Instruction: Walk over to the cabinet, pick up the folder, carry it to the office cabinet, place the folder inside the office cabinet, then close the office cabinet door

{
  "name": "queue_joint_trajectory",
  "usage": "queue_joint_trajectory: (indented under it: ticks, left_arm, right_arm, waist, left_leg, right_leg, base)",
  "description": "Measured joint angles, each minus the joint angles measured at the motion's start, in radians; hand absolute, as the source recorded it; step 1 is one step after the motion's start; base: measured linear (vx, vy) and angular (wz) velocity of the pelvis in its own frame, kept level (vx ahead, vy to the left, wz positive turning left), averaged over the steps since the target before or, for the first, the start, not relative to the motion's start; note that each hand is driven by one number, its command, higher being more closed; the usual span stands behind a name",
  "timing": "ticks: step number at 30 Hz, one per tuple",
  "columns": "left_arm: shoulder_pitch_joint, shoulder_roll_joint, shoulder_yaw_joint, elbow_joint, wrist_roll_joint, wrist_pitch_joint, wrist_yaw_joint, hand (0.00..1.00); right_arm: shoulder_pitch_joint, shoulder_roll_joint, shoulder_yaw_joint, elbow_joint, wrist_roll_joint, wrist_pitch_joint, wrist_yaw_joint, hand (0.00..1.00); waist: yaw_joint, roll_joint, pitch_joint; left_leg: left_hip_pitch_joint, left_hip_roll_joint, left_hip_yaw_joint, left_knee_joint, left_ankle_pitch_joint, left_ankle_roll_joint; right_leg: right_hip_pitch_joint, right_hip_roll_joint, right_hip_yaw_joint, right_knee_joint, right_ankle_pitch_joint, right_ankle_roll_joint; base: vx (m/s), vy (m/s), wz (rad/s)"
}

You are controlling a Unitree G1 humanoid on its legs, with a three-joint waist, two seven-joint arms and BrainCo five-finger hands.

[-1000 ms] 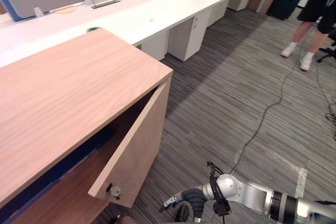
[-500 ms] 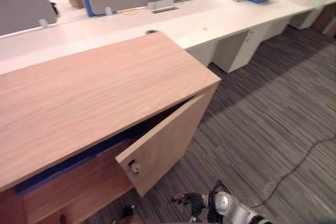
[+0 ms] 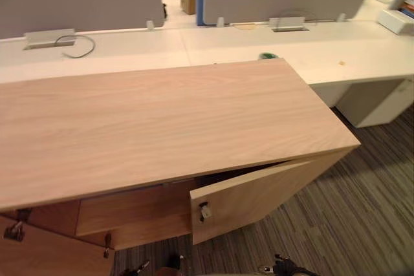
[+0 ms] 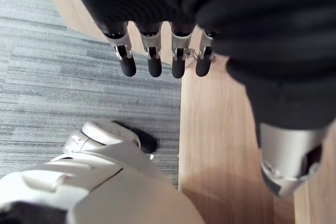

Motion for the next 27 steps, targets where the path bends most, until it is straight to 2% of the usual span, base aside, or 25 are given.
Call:
queue_joint_trajectory:
  ticks: [1, 2, 3, 5, 7, 8, 14, 20, 26, 27]
  left_arm:
    - [-0.005, 0.006, 0.010, -0.002, 0.010, -0.006, 0.000, 0.00]
    - [-0.007, 0.002, 0.021, 0.001, 0.011, -0.008, 0.000, 0.00]
    - [0.009, -0.029, 0.066, 0.008, 0.010, -0.014, 0.001, 0.00]
    - [0.013, -0.039, 0.093, 0.011, 0.010, -0.014, 0.001, 0.00]
    - [0.014, -0.049, 0.140, 0.011, 0.009, -0.014, 0.002, 0.00]
    - [0.021, -0.053, 0.157, 0.010, 0.006, -0.014, 0.002, 0.00]
    - [0.026, -0.055, 0.200, 0.009, 0.001, -0.019, -0.002, 0.00]
    - [0.029, -0.056, 0.198, 0.005, -0.003, -0.024, -0.005, 0.00]
    - [0.033, -0.063, 0.189, -0.045, -0.005, -0.033, -0.010, 0.00]
    - [0.032, -0.066, 0.190, -0.061, -0.005, -0.033, -0.010, 0.00]
  right_arm:
    - [0.011, 0.010, -0.023, 0.001, 0.028, -0.004, -0.001, 0.00]
    - [0.013, 0.012, -0.040, 0.002, 0.040, -0.005, -0.001, 0.00]
    - [0.021, 0.005, -0.084, 0.001, 0.051, -0.005, -0.001, 0.00]
    - [0.032, 0.007, -0.104, 0.001, 0.057, -0.006, -0.001, 0.00]
    - [0.051, 0.016, -0.115, 0.001, 0.073, -0.006, -0.001, 0.00]
    - [0.056, 0.021, -0.119, 0.001, 0.085, -0.006, -0.001, 0.00]
    - [0.072, 0.044, -0.176, 0.008, 0.085, -0.007, 0.000, 0.00]
    - [0.076, 0.054, -0.191, 0.006, 0.085, -0.009, -0.001, 0.00]
    - [0.083, 0.055, -0.147, -0.039, 0.084, -0.010, -0.002, 0.00]
    - [0.079, 0.055, -0.144, -0.045, 0.084, -0.011, -0.002, 0.00]
  waist:
    - [-0.011, -0.018, 0.014]
    - [-0.013, -0.020, 0.021]
    - [-0.008, 0.012, 0.009]
    - [-0.012, 0.019, 0.009]
    - [-0.011, 0.013, 0.005]
    - [-0.010, 0.009, 0.003]
    - [-0.004, -0.011, -0.004]
    - [-0.001, -0.011, -0.001]
    - [0.004, -0.001, 0.034]
    - [0.003, -0.001, 0.053]
  left_leg:
    - [-0.002, -0.022, -0.034, 0.005, -0.001, -0.014]
    - [0.002, -0.023, -0.047, 0.002, -0.002, -0.019]
    - [0.000, 0.006, -0.018, 0.001, 0.005, -0.025]
    - [-0.002, 0.026, -0.008, -0.004, 0.007, -0.030]
    - [0.001, 0.070, 0.002, -0.035, 0.018, -0.068]
    - [0.003, 0.076, 0.005, -0.043, 0.023, -0.075]
    - [0.055, 0.069, 0.024, -0.074, 0.026, -0.078]
    - [0.049, 0.066, 0.001, -0.054, 0.026, -0.078]
    - [-0.043, 0.052, -0.073, 0.046, 0.025, -0.079]
    - [-0.083, 0.051, -0.014, 0.086, 0.021, -0.049]
  right_leg:
    - [0.007, 0.009, 0.066, -0.042, -0.027, 0.048]
    - [0.015, 0.016, 0.052, -0.034, -0.036, 0.044]
    - [0.003, 0.039, 0.033, -0.029, -0.047, 0.026]
    - [0.008, 0.059, 0.020, -0.037, -0.049, 0.022]
    - [0.023, 0.095, -0.006, -0.074, -0.039, 0.007]
    - [0.033, 0.101, -0.012, -0.091, -0.033, 0.005]
    - [0.146, 0.104, -0.021, -0.218, 0.018, 0.019]
    - [0.184, 0.108, -0.045, -0.261, 0.041, 0.018]
    - [0.198, 0.115, -0.154, -0.256, 0.041, 0.015]
    - [0.203, 0.110, -0.200, -0.251, 0.046, 0.008]
  base:
    - [-0.08, -0.264, 1.05]
    - [-0.06, -0.300, 0.69]
    - [-0.01, -0.222, 0.25]
    - [0.04, -0.173, 0.17]
    - [0.10, -0.152, 0.15]
    - [0.11, -0.084, 0.13]
    - [0.10, 0.013, 0.04]
    - [-0.04, 0.013, 0.12]
    - [-0.16, -0.004, 0.53]
    - [-0.19, 0.036, 0.99]
